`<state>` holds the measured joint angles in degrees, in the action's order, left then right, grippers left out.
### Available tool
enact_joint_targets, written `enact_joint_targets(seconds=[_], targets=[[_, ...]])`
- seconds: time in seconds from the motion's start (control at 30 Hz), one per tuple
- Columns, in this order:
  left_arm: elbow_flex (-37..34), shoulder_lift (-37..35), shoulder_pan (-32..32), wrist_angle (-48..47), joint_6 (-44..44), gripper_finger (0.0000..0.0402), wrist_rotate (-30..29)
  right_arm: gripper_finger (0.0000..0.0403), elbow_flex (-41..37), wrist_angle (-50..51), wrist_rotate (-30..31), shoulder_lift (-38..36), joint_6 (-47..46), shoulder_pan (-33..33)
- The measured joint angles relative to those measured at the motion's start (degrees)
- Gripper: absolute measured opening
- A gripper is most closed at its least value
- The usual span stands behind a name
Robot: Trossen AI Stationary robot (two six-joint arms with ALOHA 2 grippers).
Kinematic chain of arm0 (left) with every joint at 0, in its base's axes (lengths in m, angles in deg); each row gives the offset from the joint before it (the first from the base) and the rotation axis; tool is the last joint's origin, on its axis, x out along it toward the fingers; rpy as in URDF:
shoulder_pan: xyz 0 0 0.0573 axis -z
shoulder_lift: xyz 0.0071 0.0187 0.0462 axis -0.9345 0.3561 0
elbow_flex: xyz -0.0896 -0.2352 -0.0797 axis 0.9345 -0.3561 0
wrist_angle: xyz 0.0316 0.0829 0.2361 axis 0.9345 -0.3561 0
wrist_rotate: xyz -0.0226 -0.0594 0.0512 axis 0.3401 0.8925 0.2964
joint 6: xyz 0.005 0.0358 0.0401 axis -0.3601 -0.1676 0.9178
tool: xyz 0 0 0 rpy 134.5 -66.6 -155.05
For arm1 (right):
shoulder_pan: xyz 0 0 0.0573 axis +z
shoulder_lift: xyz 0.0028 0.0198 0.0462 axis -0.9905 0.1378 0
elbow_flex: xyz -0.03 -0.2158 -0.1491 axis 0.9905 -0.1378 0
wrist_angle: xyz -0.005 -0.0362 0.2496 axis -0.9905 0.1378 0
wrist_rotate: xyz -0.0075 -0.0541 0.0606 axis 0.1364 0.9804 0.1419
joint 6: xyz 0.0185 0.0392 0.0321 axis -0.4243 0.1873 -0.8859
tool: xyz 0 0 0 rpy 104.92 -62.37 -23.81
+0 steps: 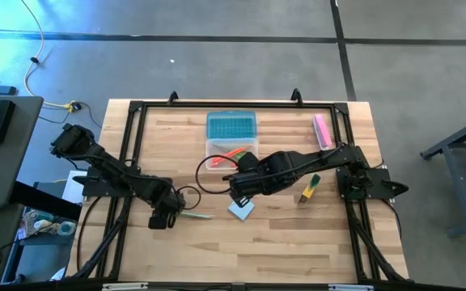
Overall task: Pack school essentials
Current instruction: Put the blue pencil into the blue supply box
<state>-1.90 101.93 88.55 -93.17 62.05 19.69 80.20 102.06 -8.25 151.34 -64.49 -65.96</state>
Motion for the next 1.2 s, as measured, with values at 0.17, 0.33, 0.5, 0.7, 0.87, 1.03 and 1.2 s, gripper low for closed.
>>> enact_joint_targets(seconds=[0.17, 0.33, 0.5, 0.7, 0.87, 1.03, 1.2], targets=[[-0.07, 0.03, 0.03, 0.11, 2.02, 0.0115, -0.17, 0.0162, 0.0, 0.0, 0.29, -0.02, -1.37, 0.0], [-0.14, 0.12, 0.03, 0.01, 2.97, 0.0057, -1.11, 0.0162, 0.0, 0.0, 0.72, 0.0, -2.5, -0.13], [-0.13, -0.05, 0.03, -0.03, 5.26, 0.0014, -1.25, 0.0162, 0.0, 0.0, 0.86, -0.02, -4.06, -0.51], [-0.58, -3.09, -0.59, 0.17, 7.04, 0.002, -0.54, 0.0162, 0.0, 0.0, 0.9, -0.02, -5.47, -1.35], [-0.53, -7.24, -2.65, 0.35, 7.98, 0.0022, 0.28, 0.0162, 0.33, 0.03, 0.81, -0.02, -6.56, -1.9], [-0.42, -10.76, -6.49, 3.66, 8.3, 0.0022, 0.02, 0.0162, 2.35, 0.02, 1.81, -0.02, -6.25, -2.18], [-0.35, -13.03, -12.6, 7.55, 8.3, 0.0023, -0.22, 0.0162, 4.48, -0.07, 5.36, -0.65, -3.75, -2.93]])
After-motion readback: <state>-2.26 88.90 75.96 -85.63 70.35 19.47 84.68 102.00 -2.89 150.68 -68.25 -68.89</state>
